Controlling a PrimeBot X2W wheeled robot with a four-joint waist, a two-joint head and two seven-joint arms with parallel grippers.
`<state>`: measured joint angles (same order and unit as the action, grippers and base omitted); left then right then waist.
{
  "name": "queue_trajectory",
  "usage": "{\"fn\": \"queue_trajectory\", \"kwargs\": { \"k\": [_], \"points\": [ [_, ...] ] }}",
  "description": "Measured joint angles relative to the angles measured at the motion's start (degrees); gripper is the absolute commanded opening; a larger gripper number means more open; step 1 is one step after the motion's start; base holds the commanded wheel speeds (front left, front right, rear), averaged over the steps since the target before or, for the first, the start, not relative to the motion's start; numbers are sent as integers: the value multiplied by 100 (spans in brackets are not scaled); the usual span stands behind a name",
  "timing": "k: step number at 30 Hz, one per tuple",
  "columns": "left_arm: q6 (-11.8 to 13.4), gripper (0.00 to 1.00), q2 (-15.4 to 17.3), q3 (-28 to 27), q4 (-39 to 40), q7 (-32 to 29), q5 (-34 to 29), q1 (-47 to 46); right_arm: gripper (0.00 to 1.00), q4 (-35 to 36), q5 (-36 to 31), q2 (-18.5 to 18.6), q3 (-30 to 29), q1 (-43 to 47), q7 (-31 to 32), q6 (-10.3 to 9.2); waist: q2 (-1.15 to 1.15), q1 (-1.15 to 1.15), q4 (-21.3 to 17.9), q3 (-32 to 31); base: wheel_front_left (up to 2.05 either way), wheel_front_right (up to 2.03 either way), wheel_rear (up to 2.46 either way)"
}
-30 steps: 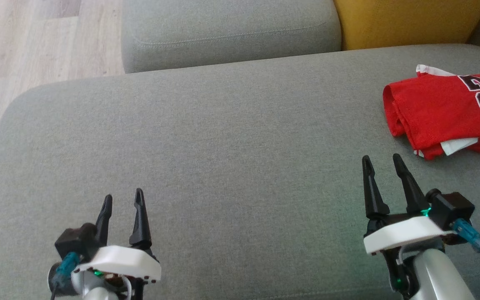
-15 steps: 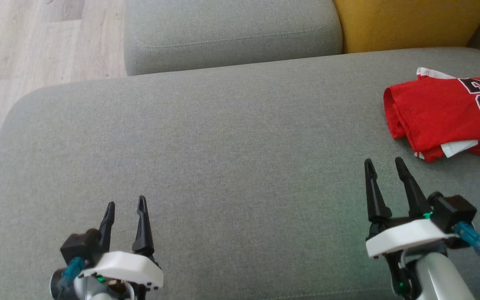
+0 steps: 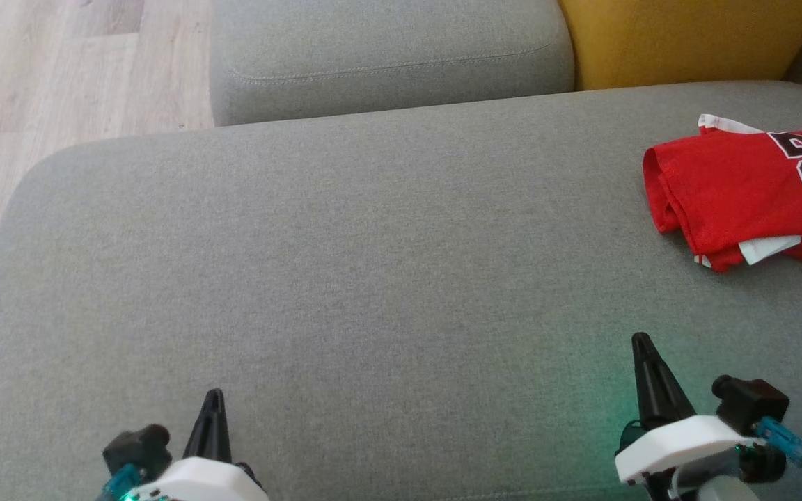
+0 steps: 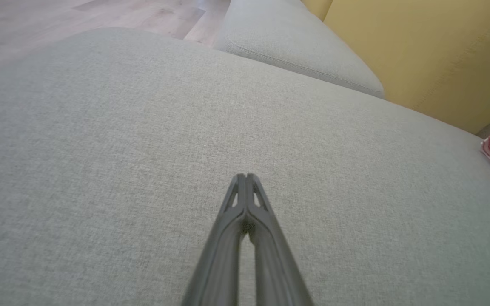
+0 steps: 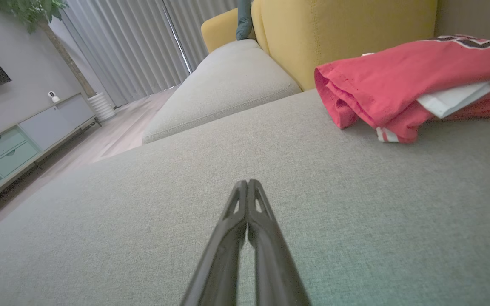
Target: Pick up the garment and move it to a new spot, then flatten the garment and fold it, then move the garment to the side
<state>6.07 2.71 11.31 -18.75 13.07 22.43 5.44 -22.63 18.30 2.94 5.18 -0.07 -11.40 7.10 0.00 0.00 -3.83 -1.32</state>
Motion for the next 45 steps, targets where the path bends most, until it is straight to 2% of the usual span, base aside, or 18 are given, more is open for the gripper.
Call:
{"fn": "queue_trajectory", "kwargs": {
  "k": [45],
  "points": [
    [-510,0,2,-561,89,-727,2733,-259,0,241,2920,1,-421,-66,648,-1,0,0,150,59,0,0,0]
  ]
}}
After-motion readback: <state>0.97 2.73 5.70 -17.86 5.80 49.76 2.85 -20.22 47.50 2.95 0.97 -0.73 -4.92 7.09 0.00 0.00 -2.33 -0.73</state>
